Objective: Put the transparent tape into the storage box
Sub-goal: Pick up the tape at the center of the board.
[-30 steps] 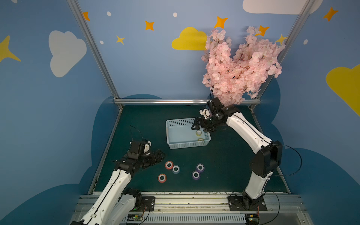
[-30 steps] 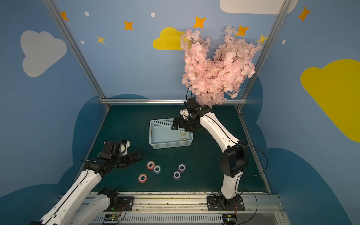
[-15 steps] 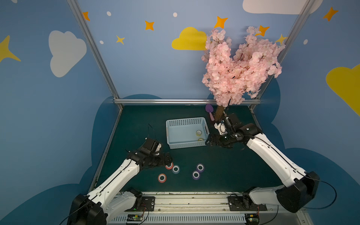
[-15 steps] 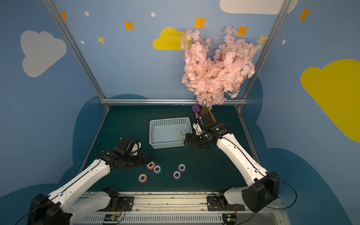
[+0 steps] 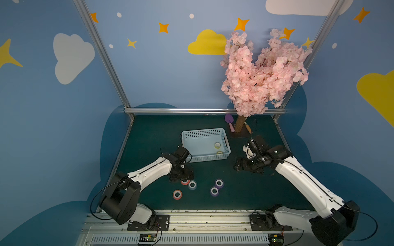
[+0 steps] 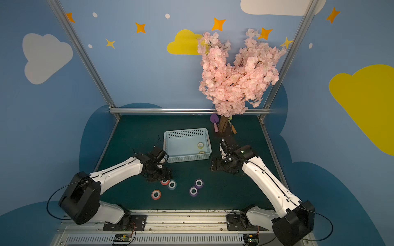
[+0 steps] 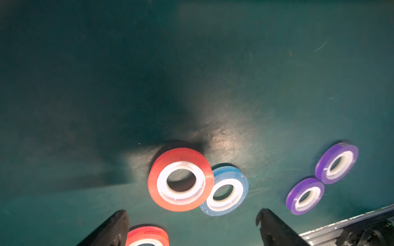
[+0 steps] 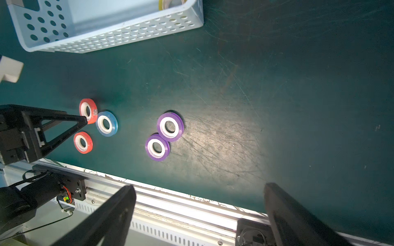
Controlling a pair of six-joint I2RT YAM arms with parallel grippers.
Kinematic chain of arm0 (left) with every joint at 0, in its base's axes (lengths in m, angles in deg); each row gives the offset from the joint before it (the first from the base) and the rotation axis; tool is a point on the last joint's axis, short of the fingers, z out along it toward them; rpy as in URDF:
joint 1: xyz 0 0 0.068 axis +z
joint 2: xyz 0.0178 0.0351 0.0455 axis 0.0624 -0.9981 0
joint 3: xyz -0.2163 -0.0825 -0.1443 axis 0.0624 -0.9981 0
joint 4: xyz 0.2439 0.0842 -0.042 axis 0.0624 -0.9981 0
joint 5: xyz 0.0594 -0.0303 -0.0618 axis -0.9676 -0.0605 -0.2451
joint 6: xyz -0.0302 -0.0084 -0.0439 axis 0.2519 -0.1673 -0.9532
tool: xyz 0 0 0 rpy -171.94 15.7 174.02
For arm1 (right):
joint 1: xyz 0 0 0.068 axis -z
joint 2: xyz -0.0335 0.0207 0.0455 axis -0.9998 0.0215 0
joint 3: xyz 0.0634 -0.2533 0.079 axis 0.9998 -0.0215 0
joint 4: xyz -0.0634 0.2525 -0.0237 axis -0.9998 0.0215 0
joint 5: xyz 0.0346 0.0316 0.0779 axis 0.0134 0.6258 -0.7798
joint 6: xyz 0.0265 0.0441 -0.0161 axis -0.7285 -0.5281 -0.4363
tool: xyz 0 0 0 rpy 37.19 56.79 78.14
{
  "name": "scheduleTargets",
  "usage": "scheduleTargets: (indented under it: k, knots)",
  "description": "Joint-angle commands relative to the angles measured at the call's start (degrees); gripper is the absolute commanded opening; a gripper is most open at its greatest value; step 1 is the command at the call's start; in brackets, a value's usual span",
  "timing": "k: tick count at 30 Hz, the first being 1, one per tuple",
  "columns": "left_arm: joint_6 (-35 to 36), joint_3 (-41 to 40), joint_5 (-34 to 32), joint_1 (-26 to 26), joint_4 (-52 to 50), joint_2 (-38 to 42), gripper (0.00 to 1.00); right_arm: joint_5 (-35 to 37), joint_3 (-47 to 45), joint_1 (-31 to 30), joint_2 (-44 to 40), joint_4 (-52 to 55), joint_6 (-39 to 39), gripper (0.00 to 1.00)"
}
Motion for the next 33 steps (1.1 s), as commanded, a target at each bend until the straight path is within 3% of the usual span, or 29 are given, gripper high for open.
scheduleTargets:
  k: [1,8,33]
  knots:
    - [-0.9,0.8,-0.5,-0.4,-0.8,-1.1,0.96,1.6,-0.7,-0.3,-1.7,1.9,-1.3,0.98]
    - [-2.1,-0.3,-0.2,-0.4,1.6,-2.7,0.95,1.8,-1.0,-0.4,-1.8,2.0,-1.5,0.98]
    - [-6.2,-3.1,0.0,1.0,5.9,-6.1,0.75,1.3,-2.8,-0.2,-4.3,3.3,-1.7,0.98]
